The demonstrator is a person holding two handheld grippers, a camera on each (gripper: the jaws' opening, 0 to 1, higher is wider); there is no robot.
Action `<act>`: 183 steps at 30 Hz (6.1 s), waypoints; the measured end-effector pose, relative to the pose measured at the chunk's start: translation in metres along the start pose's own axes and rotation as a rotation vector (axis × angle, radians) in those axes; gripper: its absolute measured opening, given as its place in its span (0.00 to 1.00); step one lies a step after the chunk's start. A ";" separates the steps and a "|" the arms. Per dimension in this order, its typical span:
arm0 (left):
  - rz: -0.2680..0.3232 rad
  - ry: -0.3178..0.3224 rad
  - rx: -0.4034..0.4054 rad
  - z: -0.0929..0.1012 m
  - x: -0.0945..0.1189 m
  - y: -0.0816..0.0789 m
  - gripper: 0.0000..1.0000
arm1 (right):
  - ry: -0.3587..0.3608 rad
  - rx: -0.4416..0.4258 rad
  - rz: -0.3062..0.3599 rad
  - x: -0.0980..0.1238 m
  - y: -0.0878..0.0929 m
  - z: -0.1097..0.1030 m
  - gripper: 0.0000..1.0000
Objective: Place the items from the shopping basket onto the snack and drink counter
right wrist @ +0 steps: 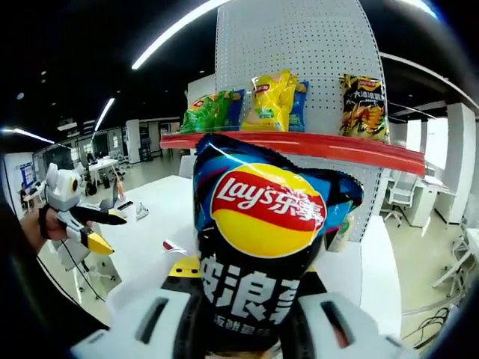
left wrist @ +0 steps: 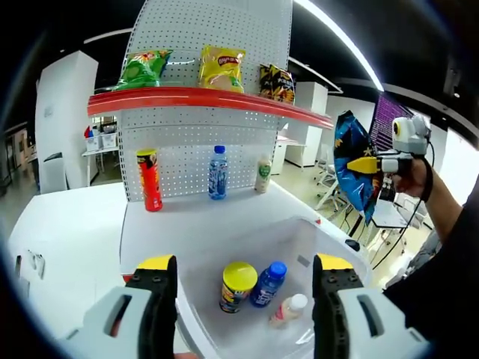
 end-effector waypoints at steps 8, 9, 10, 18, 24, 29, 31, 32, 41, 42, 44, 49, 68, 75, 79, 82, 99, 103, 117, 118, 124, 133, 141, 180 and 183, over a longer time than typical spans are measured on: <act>0.002 -0.002 0.002 0.000 0.000 0.000 0.73 | 0.048 -0.010 0.118 0.011 -0.029 0.012 0.30; 0.002 -0.004 0.003 0.000 0.001 0.000 0.73 | 0.054 -0.011 0.127 0.012 -0.032 0.015 0.30; 0.001 -0.004 0.003 0.000 0.001 0.000 0.72 | 0.057 -0.013 0.138 0.013 -0.034 0.017 0.30; -0.002 -0.005 0.001 0.002 0.001 0.001 0.72 | 0.078 0.000 0.193 0.016 -0.051 0.027 0.30; 0.001 -0.010 0.000 0.003 0.002 -0.001 0.72 | 0.114 0.021 0.263 0.023 -0.071 0.036 0.30; 0.001 -0.018 0.006 0.004 0.004 0.002 0.72 | 0.136 0.045 0.295 0.030 -0.087 0.047 0.30; 0.001 -0.018 0.009 0.006 0.005 0.003 0.72 | 0.151 0.058 0.305 0.033 -0.094 0.053 0.30; 0.001 -0.019 0.009 0.006 0.005 0.004 0.72 | 0.156 0.062 0.311 0.034 -0.097 0.055 0.30; 0.001 -0.028 0.015 0.008 0.008 0.006 0.72 | 0.222 0.105 0.351 0.044 -0.126 0.081 0.30; 0.001 -0.029 0.014 0.008 0.009 0.006 0.72 | 0.230 0.114 0.355 0.044 -0.129 0.083 0.30; 0.004 -0.031 0.012 0.009 0.010 0.005 0.72 | 0.247 0.118 0.361 0.045 -0.134 0.090 0.30; 0.005 -0.039 0.013 0.009 0.013 0.006 0.72 | 0.273 0.128 0.381 0.046 -0.149 0.101 0.30; 0.018 -0.061 0.028 0.008 0.020 0.008 0.72 | 0.311 0.183 0.424 0.035 -0.195 0.127 0.30; 0.025 -0.076 0.031 0.005 0.025 0.007 0.72 | 0.330 0.205 0.438 0.035 -0.210 0.136 0.30; 0.025 -0.082 0.034 0.004 0.027 0.008 0.72 | 0.337 0.213 0.446 0.036 -0.217 0.141 0.30; 0.023 -0.085 0.035 0.005 0.028 0.010 0.72 | 0.345 0.213 0.451 0.035 -0.222 0.147 0.30; 0.032 -0.104 0.041 0.004 0.035 0.010 0.72 | 0.374 0.246 0.429 0.017 -0.247 0.172 0.30; 0.034 -0.106 0.041 0.005 0.036 0.010 0.72 | 0.382 0.246 0.431 0.013 -0.256 0.179 0.30; 0.040 -0.135 0.049 -0.002 0.043 0.010 0.72 | 0.412 0.233 0.395 -0.013 -0.266 0.216 0.30; 0.040 -0.135 0.049 -0.002 0.043 0.010 0.72 | 0.416 0.233 0.391 -0.015 -0.266 0.218 0.30; 0.035 -0.138 0.050 -0.001 0.043 0.011 0.72 | 0.421 0.230 0.379 -0.024 -0.269 0.227 0.30; 0.035 -0.143 0.045 -0.001 0.045 0.009 0.72 | 0.408 0.251 0.344 -0.041 -0.275 0.230 0.30; 0.040 -0.149 0.045 0.000 0.050 0.009 0.72 | 0.422 0.226 0.315 -0.057 -0.276 0.243 0.30; 0.035 -0.191 0.067 0.001 0.064 0.020 0.72 | 0.436 0.162 0.209 -0.130 -0.257 0.285 0.30; 0.037 -0.194 0.067 0.000 0.064 0.019 0.72 | 0.441 0.157 0.196 -0.138 -0.254 0.290 0.30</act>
Point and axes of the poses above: the point that each gripper's makers call its tool centre point, and the gripper's own axes: x roughly backward along the fingers, z roughly to its right, y roughly out of its underside, the point moved 1 cm from there along x, roughly backward along the fingers, and after that the axes turned 1 degree about -z, right-handed, at the moved point
